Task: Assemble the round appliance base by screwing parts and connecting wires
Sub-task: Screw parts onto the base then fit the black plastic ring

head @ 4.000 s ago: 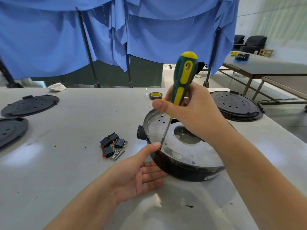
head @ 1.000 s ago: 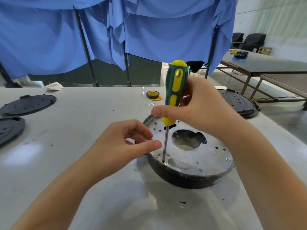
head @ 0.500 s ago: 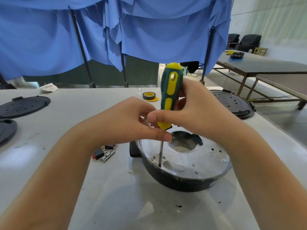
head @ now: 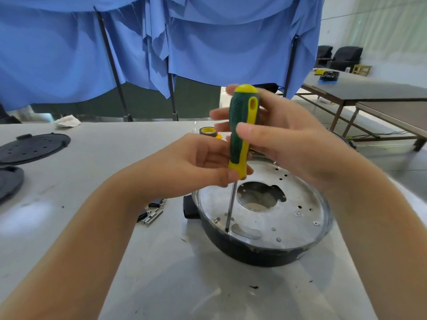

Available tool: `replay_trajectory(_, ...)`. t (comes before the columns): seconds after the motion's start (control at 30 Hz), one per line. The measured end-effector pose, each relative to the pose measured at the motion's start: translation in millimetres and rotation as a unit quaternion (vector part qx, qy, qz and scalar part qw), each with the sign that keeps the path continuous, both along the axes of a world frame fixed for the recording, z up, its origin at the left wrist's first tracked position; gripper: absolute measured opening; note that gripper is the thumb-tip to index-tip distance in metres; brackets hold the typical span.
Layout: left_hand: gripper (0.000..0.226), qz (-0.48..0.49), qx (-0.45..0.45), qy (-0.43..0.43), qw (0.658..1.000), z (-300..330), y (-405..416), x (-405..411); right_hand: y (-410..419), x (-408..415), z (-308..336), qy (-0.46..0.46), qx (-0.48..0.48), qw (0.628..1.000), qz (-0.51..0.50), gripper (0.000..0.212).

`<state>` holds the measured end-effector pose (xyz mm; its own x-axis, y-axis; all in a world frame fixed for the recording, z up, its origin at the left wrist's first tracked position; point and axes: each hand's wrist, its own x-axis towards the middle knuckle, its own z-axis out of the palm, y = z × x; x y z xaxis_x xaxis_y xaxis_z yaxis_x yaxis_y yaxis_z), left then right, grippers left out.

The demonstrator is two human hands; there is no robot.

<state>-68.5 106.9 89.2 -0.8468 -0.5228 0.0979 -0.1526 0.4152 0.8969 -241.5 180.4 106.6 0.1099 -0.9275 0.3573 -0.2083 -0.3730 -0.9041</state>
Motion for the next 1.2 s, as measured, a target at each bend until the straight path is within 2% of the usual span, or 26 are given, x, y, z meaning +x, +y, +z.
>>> replay_trajectory(0.03,0.038,-0.011,0.011,-0.003,1.0,-0.1,-0.2,-0.1,2.4,-2.5,2.3,-0.027,0.002,0.999,0.025,0.054)
replay_trajectory(0.1,0.037,-0.025,0.02,-0.011,0.999,0.5,0.5,0.0,5.0,-3.3,4.1,-0.012,-0.016,1.0,0.019,0.055)
replay_trajectory(0.2,0.04,0.005,-0.013,-0.006,1.0,2.8,3.6,-0.7,3.5,2.5,2.4,0.044,-0.069,0.994,-0.074,0.053)
replay_trajectory(0.3,0.047,0.081,-0.097,0.005,0.992,1.2,8.0,-8.2,1.0,12.5,-1.1,0.133,-0.156,0.964,-0.166,0.05)
replay_trajectory(0.4,0.039,0.106,-0.095,0.045,0.989,-1.4,9.6,-12.6,-0.8,17.8,-4.3,0.203,-0.198,0.931,-0.232,0.043)
replay_trajectory(0.47,0.04,0.106,-0.078,0.037,0.991,-0.7,6.6,-9.7,-1.0,15.9,-3.3,0.194,-0.153,0.947,-0.205,0.034)
replay_trajectory(0.53,0.044,0.086,-0.029,0.024,0.996,0.8,2.3,-3.7,0.3,12.9,-1.0,0.137,-0.093,0.979,-0.118,0.028)
replay_trajectory(0.6,0.042,0.042,0.027,0.021,0.999,1.9,-0.6,1.5,2.4,11.1,1.0,0.069,-0.074,0.993,-0.063,0.03)
replay_trajectory(0.73,0.042,-0.027,0.052,0.002,0.998,2.5,-2.4,4.6,2.8,11.2,1.3,0.1,-0.089,0.987,-0.088,0.042)
replay_trajectory(0.8,0.041,-0.029,0.043,-0.007,0.999,2.6,0.0,2.4,3.2,12.3,1.4,0.107,-0.089,0.986,-0.089,0.04)
replay_trajectory(0.9,0.039,0.025,-0.039,0.0,0.999,2.1,5.6,-3.7,3.3,15.0,1.1,0.071,-0.093,0.989,-0.093,0.038)
replay_trajectory(1.0,0.05,0.092,-0.093,0.021,0.991,2.7,8.6,-7.2,1.2,15.5,-0.5,0.047,-0.105,0.986,-0.122,0.049)
replay_trajectory(1.1,0.051,0.108,-0.095,0.044,0.989,3.5,9.2,-7.7,-0.3,15.4,-1.5,0.083,-0.113,0.975,-0.172,0.056)
replay_trajectory(1.2,0.049,0.079,-0.026,0.048,0.995,5.1,6.9,-4.5,2.6,15.8,0.9,0.107,-0.104,0.975,-0.162,0.039)
